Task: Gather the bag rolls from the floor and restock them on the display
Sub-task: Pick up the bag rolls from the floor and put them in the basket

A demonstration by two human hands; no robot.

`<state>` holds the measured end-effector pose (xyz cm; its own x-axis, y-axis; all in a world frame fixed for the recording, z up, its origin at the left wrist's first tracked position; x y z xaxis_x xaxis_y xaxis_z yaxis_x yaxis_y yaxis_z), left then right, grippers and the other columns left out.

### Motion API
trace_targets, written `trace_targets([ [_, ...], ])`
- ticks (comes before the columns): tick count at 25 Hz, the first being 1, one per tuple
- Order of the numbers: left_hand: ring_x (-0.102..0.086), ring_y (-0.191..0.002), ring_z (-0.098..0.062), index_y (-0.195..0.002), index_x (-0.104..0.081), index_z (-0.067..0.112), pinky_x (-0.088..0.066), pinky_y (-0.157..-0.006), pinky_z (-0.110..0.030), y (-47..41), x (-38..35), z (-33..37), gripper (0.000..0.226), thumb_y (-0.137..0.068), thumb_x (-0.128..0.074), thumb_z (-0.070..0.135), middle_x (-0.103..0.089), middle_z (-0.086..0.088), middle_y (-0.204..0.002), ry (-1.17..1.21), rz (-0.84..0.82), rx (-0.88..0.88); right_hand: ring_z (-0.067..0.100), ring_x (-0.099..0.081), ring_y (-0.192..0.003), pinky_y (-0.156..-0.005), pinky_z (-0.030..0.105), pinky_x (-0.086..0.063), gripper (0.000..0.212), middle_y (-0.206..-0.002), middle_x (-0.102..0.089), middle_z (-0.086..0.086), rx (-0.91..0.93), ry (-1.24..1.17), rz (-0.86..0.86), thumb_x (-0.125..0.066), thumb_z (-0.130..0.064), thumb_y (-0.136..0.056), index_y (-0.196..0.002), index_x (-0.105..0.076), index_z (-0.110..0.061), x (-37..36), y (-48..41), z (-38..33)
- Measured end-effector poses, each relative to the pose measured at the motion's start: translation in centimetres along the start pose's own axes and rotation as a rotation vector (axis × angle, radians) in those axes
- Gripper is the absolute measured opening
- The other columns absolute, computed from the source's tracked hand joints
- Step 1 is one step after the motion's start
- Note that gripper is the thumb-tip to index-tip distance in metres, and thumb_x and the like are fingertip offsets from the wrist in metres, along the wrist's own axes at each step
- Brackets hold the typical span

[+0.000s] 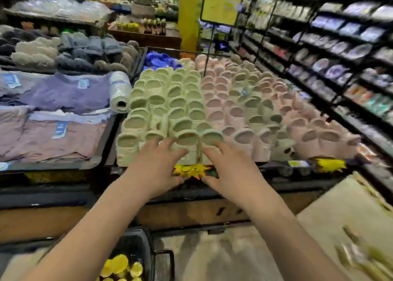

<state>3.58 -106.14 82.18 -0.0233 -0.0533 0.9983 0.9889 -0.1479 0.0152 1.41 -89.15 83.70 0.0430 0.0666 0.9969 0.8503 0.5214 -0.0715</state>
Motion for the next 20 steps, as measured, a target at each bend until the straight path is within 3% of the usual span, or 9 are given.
trace_targets([
  [5, -0.021, -0.146, -0.031, -0.153, -0.03, 0.042, -0.029, -0.118, -0.043, -5.3, -0.1, 19.0, 0.075, -0.088, -0.062, 0.06, -0.022, -0.003, -0.162, 0.024, -0.008, -0.377, 0.026, -0.043, -0.135, -0.106, 0.041, -0.042, 0.065, -0.149, -0.041, 0.001, -0.378, 0.035, 0.043, -0.062, -0.05, -0.093, -0.15, -0.038, -0.029, 2.5, 13.1, 15.0],
  [12, -0.022, -0.147, -0.03, -0.151, -0.035, 0.043, -0.027, -0.119, -0.039, -8.1, -2.9, 53.4, 0.074, -0.085, -0.063, 0.061, -0.023, -0.003, -0.163, -0.026, -0.037, -0.896, 0.028, -0.044, -0.133, -0.105, 0.043, -0.043, 0.063, -0.149, -0.041, 0.003, -0.909, 0.047, 0.03, -0.063, -0.048, -0.092, -0.148, -0.04, -0.03, 4.3, 38.0, 35.8],
  [16, -0.018, -0.148, -0.027, -0.151, -0.035, 0.043, -0.029, -0.118, -0.042, -6.5, -5.1, 70.3, 0.072, -0.086, -0.064, 0.058, -0.022, 0.0, -0.164, 0.006, -0.123, -1.082, 0.028, -0.046, -0.13, -0.104, 0.04, -0.043, 0.061, -0.146, -0.044, 0.002, -1.137, 0.001, 0.004, -0.063, -0.047, -0.092, -0.147, -0.042, -0.03, 4.4, 50.5, 44.0],
  [20, -0.02, -0.147, -0.025, -0.149, -0.04, 0.04, -0.032, -0.116, -0.039, -6.2, -7.5, 81.0, 0.069, -0.086, -0.066, 0.054, -0.025, 0.002, -0.162, -0.013, -0.176, -1.213, 0.027, -0.05, -0.127, -0.099, 0.038, -0.046, 0.062, -0.141, -0.049, 0.001, -1.288, -0.065, -0.009, -0.065, -0.05, -0.089, -0.144, -0.045, -0.031, 3.4, 57.8, 50.2],
])
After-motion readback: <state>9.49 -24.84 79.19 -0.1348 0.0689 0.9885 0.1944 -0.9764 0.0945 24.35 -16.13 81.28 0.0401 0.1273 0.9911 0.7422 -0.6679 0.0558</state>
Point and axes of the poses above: each hand's wrist, its own y-axis away from the middle knuckle, its own x-axis out of the back of the hand, z = x × y, the point moved 4 cm from there along -y, towards the middle knuckle
